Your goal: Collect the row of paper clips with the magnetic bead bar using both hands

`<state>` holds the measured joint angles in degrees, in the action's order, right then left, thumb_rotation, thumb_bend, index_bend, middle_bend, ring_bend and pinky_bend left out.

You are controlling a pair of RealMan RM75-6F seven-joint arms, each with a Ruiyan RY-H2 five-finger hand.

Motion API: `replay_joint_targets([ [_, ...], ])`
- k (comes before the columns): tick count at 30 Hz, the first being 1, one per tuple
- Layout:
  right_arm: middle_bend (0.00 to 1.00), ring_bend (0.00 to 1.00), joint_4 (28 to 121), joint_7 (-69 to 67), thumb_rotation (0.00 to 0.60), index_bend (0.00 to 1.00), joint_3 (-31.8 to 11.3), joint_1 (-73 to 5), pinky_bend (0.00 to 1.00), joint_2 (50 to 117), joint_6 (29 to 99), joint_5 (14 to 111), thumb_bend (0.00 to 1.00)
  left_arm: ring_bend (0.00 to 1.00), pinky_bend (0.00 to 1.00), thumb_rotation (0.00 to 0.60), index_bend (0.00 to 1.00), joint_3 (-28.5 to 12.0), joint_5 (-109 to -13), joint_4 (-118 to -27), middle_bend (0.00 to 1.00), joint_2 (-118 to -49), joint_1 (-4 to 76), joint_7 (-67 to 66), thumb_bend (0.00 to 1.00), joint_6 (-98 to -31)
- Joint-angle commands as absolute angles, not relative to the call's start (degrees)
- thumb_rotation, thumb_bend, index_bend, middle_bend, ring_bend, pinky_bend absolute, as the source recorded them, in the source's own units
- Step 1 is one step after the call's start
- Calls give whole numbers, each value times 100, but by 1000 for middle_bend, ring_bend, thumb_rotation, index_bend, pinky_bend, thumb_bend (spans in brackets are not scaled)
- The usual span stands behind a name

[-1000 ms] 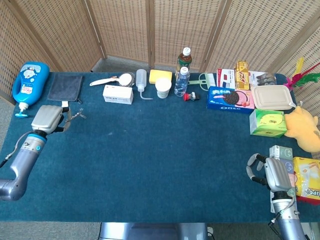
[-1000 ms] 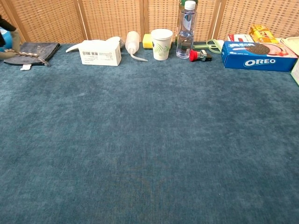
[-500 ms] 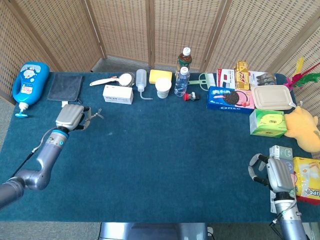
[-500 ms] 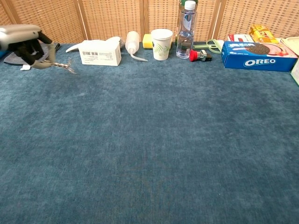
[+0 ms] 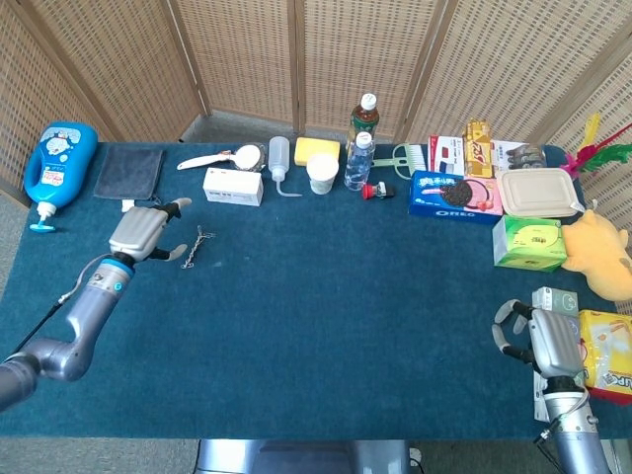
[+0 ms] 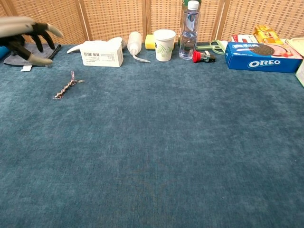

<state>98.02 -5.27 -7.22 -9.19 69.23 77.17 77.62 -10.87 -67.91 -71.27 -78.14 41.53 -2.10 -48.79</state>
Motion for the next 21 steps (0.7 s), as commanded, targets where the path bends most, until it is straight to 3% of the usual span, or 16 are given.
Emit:
replay_joint_targets([
  [1, 606, 605, 9813, -490, 600, 544, -760, -956, 816, 6900, 7720, 7785, 407, 304, 640, 475, 108, -1021, -6956, -7785, 257, -7281, 3765, -133, 503, -5412],
  [6, 536, 531, 9825, -279, 600, 471, -826, -1043, 724, 6880, 7703, 7782, 407, 285, 612, 474, 108, -831, -7133, -8671, 244, -6646, 3175, -97, 502, -6116],
  [16, 200, 210, 9839, 529, 600, 131, -857, -1153, 279, 6956, 7829, 7828, 407, 258, 531, 475, 108, -214, -7837, -9827, 231, -5898, 1803, 140, 503, -7760],
  [21, 135, 98, 9898, 1068, 600, 63, -764, -1131, 183, 7015, 7959, 7917, 408, 253, 507, 474, 108, 103, -8250, -10032, 230, -5762, 1208, 178, 503, -8468],
])
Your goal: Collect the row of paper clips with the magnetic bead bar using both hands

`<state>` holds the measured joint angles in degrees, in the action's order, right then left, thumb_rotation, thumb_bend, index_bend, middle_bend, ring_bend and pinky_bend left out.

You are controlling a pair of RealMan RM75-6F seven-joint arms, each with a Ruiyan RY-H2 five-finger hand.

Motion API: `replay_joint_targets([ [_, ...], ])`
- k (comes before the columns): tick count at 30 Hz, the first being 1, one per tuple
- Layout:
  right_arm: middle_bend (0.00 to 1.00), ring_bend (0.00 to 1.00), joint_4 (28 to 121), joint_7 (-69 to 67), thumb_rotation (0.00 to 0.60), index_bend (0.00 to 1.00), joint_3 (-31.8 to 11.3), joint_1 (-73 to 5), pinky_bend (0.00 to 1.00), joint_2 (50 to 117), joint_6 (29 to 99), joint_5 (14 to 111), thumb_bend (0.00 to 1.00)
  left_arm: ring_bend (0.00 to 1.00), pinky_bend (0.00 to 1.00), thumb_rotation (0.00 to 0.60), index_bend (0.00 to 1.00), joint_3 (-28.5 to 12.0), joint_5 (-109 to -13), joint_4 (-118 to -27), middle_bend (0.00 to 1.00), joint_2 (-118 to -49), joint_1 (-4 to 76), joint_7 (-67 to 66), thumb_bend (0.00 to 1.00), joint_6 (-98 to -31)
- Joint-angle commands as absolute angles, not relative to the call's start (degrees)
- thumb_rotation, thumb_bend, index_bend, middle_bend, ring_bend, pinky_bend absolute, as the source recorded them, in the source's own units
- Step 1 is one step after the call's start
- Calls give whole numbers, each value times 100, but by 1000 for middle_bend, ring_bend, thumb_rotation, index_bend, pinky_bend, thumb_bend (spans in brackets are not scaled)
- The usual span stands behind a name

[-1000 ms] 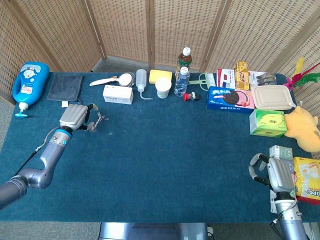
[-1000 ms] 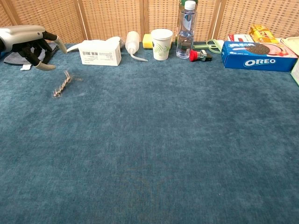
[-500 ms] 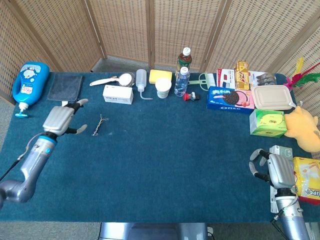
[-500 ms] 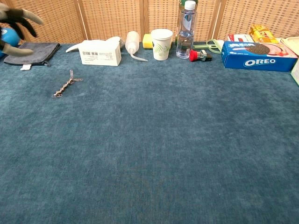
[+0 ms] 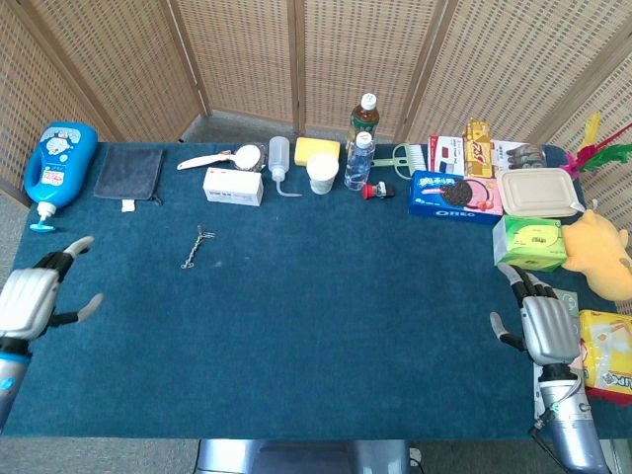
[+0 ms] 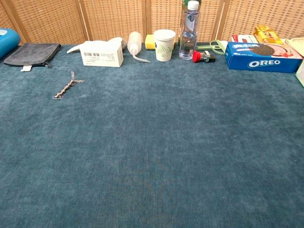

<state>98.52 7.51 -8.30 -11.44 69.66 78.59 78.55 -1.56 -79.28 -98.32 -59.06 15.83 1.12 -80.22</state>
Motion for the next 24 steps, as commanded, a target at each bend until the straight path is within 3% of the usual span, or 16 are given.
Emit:
replay_joint_targets([
  [1, 118, 63, 9905, 1255, 600, 61, -734, -1111, 163, 7048, 8034, 7960, 407, 253, 506, 474, 108, 192, -8356, -10054, 230, -5759, 1070, 177, 503, -8607],
  [4, 89, 8, 9992, 1573, 600, 56, -633, -1040, 144, 7123, 8156, 8020, 407, 253, 503, 473, 109, 415, -8563, -10080, 230, -5795, 724, 141, 503, -8923],
  [14, 64, 0, 10079, 1778, 600, 55, -449, -861, 144, 7200, 8347, 8114, 407, 253, 484, 473, 136, 702, -8748, -10025, 230, -5850, 64, 248, 503, -9452],
  [24, 59, 0, 10048, 1633, 600, 54, -462, -793, 144, 7202, 8510, 8269, 408, 253, 476, 475, 137, 573, -8829, -10072, 230, -5804, -60, 261, 503, -9571],
])
